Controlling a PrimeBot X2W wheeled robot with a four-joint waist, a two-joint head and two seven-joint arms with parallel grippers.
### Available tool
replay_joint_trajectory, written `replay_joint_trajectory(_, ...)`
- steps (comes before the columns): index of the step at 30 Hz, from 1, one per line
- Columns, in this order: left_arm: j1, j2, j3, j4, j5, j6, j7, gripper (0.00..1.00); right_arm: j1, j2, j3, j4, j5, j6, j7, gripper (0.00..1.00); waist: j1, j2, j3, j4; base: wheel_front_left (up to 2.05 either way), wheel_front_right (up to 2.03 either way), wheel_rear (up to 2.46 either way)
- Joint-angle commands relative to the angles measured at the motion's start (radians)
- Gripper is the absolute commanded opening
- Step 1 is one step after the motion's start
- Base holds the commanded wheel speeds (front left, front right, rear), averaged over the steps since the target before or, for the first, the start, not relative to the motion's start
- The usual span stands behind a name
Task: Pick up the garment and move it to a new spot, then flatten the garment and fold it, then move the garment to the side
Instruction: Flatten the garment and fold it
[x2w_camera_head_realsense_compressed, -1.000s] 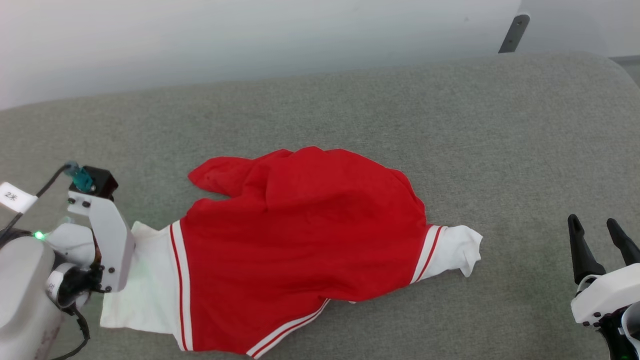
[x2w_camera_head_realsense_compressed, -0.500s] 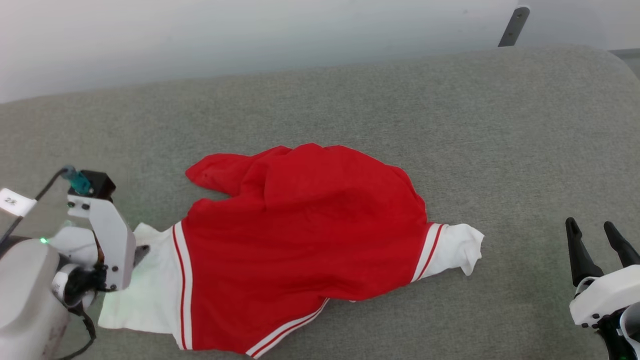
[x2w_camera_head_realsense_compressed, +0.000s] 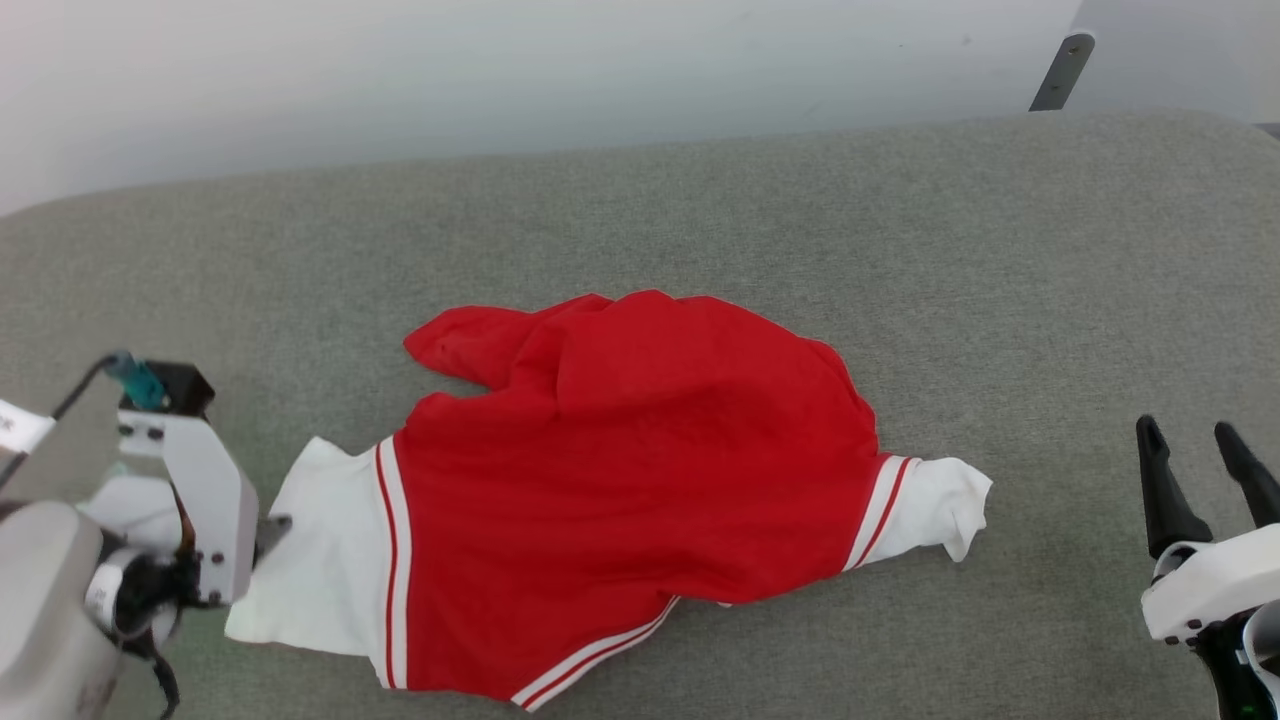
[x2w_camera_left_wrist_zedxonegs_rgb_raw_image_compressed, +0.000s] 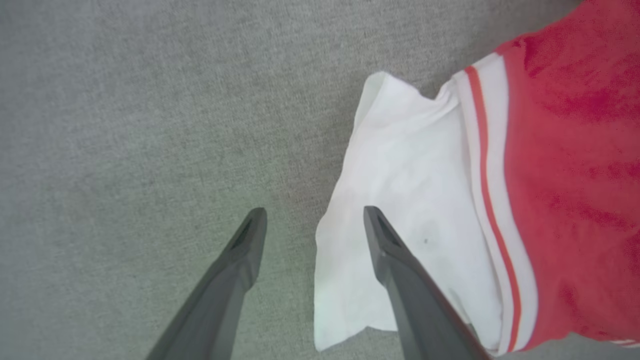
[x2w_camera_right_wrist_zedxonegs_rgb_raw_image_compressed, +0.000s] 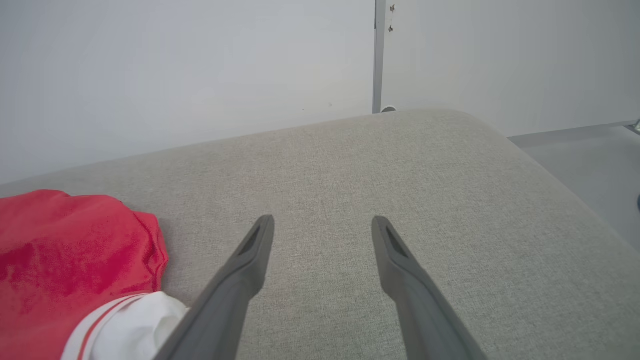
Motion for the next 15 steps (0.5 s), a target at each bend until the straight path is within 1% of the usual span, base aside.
replay_joint_trajectory(1, 0.025, 0.005, 0.000, -0.010, -0.005, 0.012, 0.015, 1.00, -0.011, -0.001, 0.002, -0.013, 0.006, -0.001, -0.015, 1.00, 0.0000, -0.0001, 0.000, 0.002, 0.00, 0.00, 0.00)
replay_joint_trajectory(10, 0.105, 0.019, 0.010, -0.053, -0.054, 0.075, 0.084, 1.00, -0.020, -0.001, 0.003, -0.087, -0.031, -0.001, -0.110, 1.00, 0.0000, -0.0001, 0.014, -0.006, 0.00, 0.00, 0.00)
replay_joint_trajectory(15, 0.142, 0.026, 0.014, -0.055, -0.069, 0.102, 0.107, 1.00, -0.009, 0.014, 0.003, -0.126, -0.042, -0.001, -0.106, 1.00, 0.0000, -0.0001, 0.023, -0.013, 0.00, 0.00, 0.00)
